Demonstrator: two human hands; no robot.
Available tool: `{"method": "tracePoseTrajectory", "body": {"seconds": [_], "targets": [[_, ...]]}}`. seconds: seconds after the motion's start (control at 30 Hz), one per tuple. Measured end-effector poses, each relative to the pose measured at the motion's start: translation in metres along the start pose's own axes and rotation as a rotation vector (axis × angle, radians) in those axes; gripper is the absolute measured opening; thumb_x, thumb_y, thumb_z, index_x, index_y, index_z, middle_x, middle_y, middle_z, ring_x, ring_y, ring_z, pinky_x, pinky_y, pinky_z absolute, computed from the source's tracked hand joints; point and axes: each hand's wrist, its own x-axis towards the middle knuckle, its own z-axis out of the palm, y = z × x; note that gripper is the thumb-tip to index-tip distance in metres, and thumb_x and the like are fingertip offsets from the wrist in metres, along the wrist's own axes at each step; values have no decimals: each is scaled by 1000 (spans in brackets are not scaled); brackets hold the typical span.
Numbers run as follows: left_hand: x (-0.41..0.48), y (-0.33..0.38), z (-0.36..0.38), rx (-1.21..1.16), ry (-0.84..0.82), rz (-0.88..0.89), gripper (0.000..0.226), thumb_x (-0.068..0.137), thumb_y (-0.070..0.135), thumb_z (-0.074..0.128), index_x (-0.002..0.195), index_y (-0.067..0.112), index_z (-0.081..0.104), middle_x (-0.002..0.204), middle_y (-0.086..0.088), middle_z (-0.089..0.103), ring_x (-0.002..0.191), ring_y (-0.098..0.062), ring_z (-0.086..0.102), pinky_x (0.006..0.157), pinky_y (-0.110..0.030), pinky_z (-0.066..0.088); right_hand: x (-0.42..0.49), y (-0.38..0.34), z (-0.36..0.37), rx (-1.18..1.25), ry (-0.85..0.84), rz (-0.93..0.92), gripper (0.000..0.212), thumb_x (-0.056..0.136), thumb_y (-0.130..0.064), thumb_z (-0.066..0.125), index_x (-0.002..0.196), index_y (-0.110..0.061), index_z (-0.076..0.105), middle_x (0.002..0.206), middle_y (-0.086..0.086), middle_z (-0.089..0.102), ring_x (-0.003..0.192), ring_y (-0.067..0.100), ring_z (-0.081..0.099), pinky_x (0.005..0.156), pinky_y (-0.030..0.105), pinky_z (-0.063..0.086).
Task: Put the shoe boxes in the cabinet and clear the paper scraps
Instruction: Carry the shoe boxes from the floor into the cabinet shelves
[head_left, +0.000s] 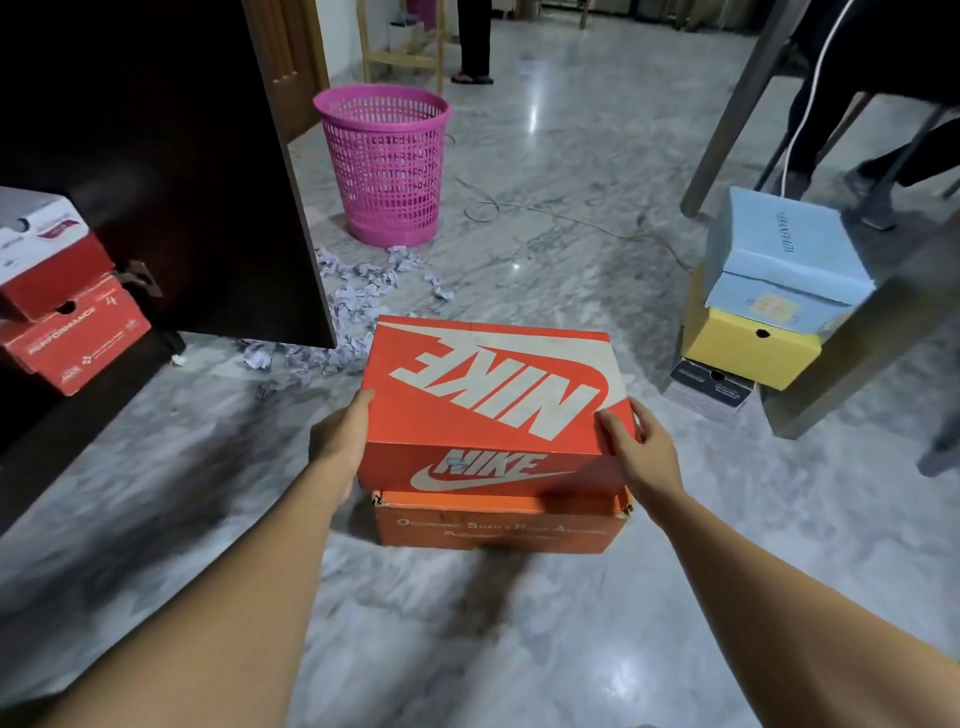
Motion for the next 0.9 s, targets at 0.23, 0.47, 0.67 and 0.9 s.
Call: {"method": "tracePoseTrajectory", "body": {"seconds": [0.23,0.47,0.67,0.9], "targets": [[-10,9,-13,-91,-249,-37,39,88,55,53,117,30,59,109,-5,71,102,-31,64,98,-66,41,15,-20,0,13,-45,-108,54,81,-58,65,129,-34,58,118,-6,68,103,19,67,92,48,56],[-24,64,-54,-149,-99,165,37,87,55,54,114,30,61,102,-4,73,93,-25,69,80,-46,57,23,-92,30,200,-74,-277,50,81,-43,75,119,-33,46,101,-8,68,93,17,71,88,48,57],[-42,131,-148,-170,112,289,27,90,49,54,100,27,64,97,-2,71,79,-19,66,64,-31,52,5,-187,82,334,-259,-474,60,71,-47,83,119,-29,52,103,2,73,89,13,73,80,36,59],[-83,185,-261,-262,372,455,34,86,55,53,94,26,69,95,-5,73,81,-24,68,65,-31,51,-46,-317,136,453,-486,-701,67,72,-28,82,128,-26,47,106,-10,66,85,-7,68,69,11,53]]}}
